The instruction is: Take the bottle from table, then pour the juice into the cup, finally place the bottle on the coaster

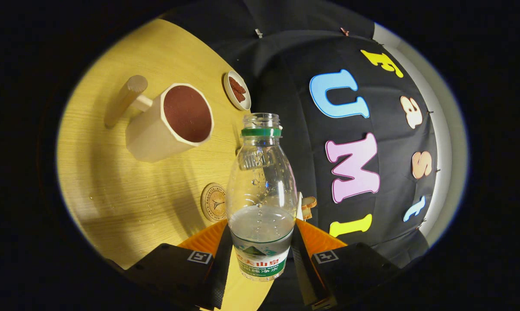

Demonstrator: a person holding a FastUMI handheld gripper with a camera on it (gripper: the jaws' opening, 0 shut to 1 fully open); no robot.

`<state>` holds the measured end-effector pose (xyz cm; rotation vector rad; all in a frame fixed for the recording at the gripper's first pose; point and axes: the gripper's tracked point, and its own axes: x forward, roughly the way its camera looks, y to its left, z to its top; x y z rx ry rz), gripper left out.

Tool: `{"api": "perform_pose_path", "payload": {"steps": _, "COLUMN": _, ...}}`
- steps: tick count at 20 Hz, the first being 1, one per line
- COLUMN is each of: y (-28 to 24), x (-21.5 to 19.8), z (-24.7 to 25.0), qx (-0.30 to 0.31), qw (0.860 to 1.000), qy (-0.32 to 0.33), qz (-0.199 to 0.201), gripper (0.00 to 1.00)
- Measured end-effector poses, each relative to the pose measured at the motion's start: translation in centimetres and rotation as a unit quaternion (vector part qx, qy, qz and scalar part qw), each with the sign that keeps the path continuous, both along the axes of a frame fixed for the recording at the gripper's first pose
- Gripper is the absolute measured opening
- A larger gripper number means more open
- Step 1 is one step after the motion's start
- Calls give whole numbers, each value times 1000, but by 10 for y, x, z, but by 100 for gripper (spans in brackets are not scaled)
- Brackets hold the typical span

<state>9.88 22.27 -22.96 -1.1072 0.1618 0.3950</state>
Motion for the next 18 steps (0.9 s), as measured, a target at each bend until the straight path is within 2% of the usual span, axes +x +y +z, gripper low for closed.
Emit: {"api": "perform_pose_path", "payload": {"steps": 18, "y": 12, "x": 5, "z": 3, "qx": -100, "qw": 994, "qy": -23, "qz": 33, "gripper": 70}}
